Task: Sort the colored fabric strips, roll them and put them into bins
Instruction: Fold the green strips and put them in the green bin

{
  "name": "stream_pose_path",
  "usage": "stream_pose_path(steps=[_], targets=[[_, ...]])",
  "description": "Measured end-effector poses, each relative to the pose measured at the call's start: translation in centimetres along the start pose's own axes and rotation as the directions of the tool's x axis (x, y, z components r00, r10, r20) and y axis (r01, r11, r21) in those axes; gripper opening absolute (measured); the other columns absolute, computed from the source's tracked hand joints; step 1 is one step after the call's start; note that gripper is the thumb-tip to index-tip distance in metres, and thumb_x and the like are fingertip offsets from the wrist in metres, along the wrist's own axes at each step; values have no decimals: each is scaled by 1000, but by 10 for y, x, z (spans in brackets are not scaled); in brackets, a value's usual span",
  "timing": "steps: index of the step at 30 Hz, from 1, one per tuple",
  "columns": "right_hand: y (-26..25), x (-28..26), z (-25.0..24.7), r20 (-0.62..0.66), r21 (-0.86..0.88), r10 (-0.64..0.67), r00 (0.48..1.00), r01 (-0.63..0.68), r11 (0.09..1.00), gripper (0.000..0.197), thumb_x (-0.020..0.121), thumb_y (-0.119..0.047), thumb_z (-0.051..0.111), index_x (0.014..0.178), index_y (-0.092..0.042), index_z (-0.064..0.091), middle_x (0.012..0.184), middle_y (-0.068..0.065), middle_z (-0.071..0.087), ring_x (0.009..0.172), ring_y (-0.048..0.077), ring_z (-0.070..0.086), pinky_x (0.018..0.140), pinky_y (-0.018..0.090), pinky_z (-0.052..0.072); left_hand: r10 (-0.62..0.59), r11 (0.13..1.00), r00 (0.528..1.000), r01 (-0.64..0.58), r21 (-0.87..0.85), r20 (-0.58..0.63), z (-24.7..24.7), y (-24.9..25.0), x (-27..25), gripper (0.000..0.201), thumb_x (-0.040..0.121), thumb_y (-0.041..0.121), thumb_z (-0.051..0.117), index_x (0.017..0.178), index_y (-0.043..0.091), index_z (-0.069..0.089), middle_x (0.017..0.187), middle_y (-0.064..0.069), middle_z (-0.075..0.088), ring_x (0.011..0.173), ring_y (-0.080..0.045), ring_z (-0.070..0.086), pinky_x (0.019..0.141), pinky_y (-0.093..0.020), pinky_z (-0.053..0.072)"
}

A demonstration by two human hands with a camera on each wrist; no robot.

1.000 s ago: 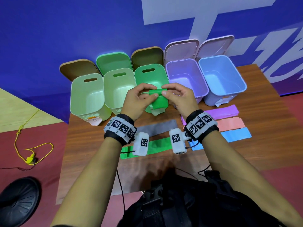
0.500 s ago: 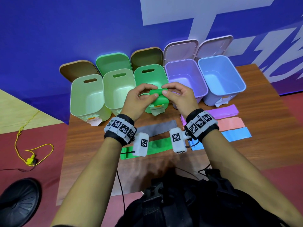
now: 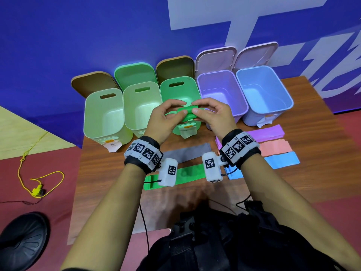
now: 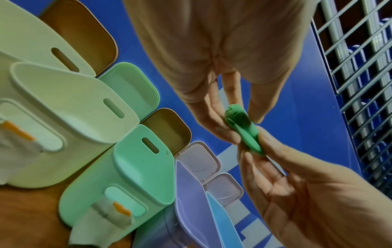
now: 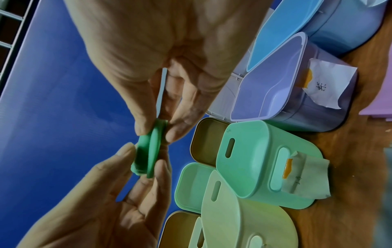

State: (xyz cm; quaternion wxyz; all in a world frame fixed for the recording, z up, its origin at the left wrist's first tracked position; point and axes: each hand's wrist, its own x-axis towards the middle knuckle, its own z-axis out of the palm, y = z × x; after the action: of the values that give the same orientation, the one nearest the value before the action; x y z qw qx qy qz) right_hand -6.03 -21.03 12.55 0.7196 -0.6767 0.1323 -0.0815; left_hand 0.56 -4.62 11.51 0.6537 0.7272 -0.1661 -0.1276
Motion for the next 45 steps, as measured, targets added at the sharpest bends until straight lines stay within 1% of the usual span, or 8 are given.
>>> stream_pose_path(steps=[3,8,15,18,24,29,32,45], targets=[[-1,-3,-1,6,-22,5,1000,-5,1000,25,89,9,64,113,11,64,65,-2,66,43,-2,55,52,7,43,-51,998,999,51,-44,0,2,-1,1,14,91,4,68,104,10,67,81,-3,69,79,-21,72,82,-35,60],[1,-1,3,-3,11,28,1000,-28,1000,24,88,2,70,111,-3,69,99,19,71,84,16,70,80,25,57,-41,999,999,40,13,10,1,-1,2,15,88,3,71,101,10,69,70,10,70,73,-18,71,81,-30,59],[4,0,-1,-9,-9,32,999,-32,999,25,88,10,64,113,13,64,58,-10,65,41,-3,52,47,6,40,-26,999,1000,26,20,9,1,-4,2,18,84,6,76,100,11,70,81,-3,70,74,-15,68,79,-24,55],[6,1,1,1,-28,33,999,-33,999,24,87,7,68,111,8,67,75,5,71,53,-2,60,57,8,44,-24,1000,1000,24,-5,7,-1,-7,3,16,84,7,76,98,12,71,86,-5,70,80,-19,67,83,-30,56],[14,8,6,10,-14,40,999,-40,999,24,84,3,71,109,0,69,102,19,73,88,18,71,87,28,56,-43,999,999,43,13,-3,-3,-11,7,21,83,-2,74,103,-4,68,76,8,66,63,4,59,69,-11,47],[22,16,9,13,33,82,997,-83,996,20,89,2,68,108,0,68,101,23,70,85,18,69,84,23,56,-104,994,995,105,-23,4,-7,-15,11,23,80,1,78,102,5,70,91,-8,74,82,-11,70,79,-20,54],[24,23,8,7,-19,69,998,-69,997,17,86,2,71,102,-6,70,91,13,71,81,14,69,79,21,55,-134,991,991,134,-10,-3,-7,-17,14,25,81,2,78,104,-1,70,79,4,72,73,-3,68,73,-15,52],[42,75,6,48,-35,125,991,-124,992,10,90,-2,69,97,-8,71,88,17,70,79,21,73,75,23,58,-227,970,974,228,78,-21,-12,-41,55,15,80,25,82,91,20,74,70,-14,70,63,-20,61,74,-35,57]])
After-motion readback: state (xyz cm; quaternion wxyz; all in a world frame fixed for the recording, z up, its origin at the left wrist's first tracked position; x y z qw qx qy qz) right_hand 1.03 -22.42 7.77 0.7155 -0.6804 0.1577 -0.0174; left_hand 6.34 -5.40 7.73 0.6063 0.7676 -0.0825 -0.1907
